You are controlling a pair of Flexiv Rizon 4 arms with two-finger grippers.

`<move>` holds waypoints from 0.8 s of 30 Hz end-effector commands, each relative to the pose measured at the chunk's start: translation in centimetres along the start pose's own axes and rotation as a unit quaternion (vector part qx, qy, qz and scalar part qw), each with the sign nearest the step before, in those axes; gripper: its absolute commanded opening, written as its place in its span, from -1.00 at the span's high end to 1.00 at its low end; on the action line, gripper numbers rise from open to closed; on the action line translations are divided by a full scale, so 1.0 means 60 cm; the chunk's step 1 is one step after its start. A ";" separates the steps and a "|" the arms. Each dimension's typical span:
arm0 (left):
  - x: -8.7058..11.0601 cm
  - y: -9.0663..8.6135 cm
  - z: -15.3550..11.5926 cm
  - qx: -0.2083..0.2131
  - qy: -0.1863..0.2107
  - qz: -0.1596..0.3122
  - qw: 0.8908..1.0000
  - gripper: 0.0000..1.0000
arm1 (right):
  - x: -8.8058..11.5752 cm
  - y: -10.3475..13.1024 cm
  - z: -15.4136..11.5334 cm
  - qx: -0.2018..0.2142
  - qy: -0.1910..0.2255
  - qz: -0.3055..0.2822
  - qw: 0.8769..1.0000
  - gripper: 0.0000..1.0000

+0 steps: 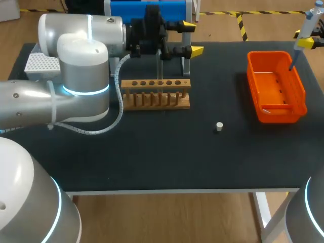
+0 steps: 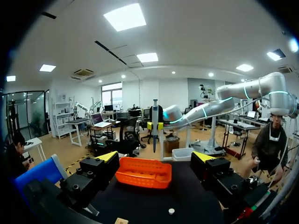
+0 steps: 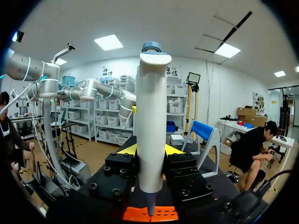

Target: Invert the test tube, pick up the pipette, mount the tip to pipette, aspirate from beaker and dispense into the tube, eject the tip, return the pipette, and cap with the stopper.

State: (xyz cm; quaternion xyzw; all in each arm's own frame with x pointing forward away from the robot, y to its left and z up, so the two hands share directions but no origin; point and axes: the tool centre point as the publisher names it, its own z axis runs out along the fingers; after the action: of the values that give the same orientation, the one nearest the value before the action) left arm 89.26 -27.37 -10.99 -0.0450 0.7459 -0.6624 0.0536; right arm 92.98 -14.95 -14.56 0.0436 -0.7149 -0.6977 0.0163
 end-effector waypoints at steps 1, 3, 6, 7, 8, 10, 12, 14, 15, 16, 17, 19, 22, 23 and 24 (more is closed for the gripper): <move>0.008 0.003 -0.019 0.007 -0.008 0.000 1.000 -1.00 | -0.001 0.001 -0.001 0.001 0.001 0.000 1.000 1.00; 0.009 0.002 -0.026 0.006 -0.013 -0.001 1.000 -1.00 | -0.001 0.001 -0.001 0.001 0.001 0.000 1.000 1.00; 0.011 0.001 -0.037 0.006 -0.019 0.001 1.000 -1.00 | -0.001 0.001 -0.001 0.001 0.001 0.000 1.000 1.00; 0.012 0.000 -0.042 0.007 -0.019 0.003 1.000 -1.00 | -0.001 0.001 -0.001 0.001 0.001 0.000 1.000 1.00; 0.012 0.000 -0.045 0.006 -0.021 0.003 1.000 -1.00 | -0.001 0.001 -0.001 0.001 0.001 0.000 1.000 1.00; 0.013 -0.001 -0.049 0.008 -0.023 0.005 1.000 -1.00 | -0.001 0.001 -0.001 0.001 0.001 0.000 1.000 1.00; 0.012 -0.001 -0.053 0.008 -0.024 0.005 1.000 -1.00 | -0.001 0.001 -0.001 0.001 0.001 0.000 1.000 1.00; 0.011 0.000 -0.058 0.007 -0.024 0.004 1.000 -1.00 | -0.001 0.001 -0.001 0.001 0.001 0.000 1.000 1.00; 0.010 0.000 -0.059 0.007 -0.023 0.001 1.000 -1.00 | -0.001 0.001 -0.001 0.001 0.001 0.000 1.000 1.00; 0.009 0.001 -0.060 0.009 -0.022 0.001 1.000 -1.00 | -0.001 0.001 -0.001 0.001 0.001 0.000 1.000 1.00; 0.009 0.001 -0.062 0.010 -0.022 0.002 1.000 -1.00 | -0.001 0.001 -0.001 0.001 0.001 0.000 1.000 1.00; 0.006 0.002 -0.064 0.010 -0.018 0.001 1.000 -1.00 | -0.001 0.001 -0.001 0.001 0.001 0.000 1.000 1.00; 0.004 0.003 -0.065 0.011 -0.014 0.001 1.000 -1.00 | -0.001 0.001 -0.001 0.001 0.001 0.000 1.000 1.00; 0.004 0.003 -0.065 0.012 -0.013 0.001 1.000 -1.00 | -0.001 0.001 -0.001 0.001 0.001 0.000 1.000 1.00; 0.004 0.003 -0.064 0.013 -0.013 0.002 1.000 -1.00 | -0.001 0.001 -0.001 0.001 0.001 0.000 1.000 1.00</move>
State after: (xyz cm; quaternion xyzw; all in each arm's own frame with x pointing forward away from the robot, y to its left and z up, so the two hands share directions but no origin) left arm 88.23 -23.83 -10.63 -0.0546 0.7377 -0.6696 0.0673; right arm 92.98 -14.95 -14.56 0.0436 -0.7149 -0.6977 0.0163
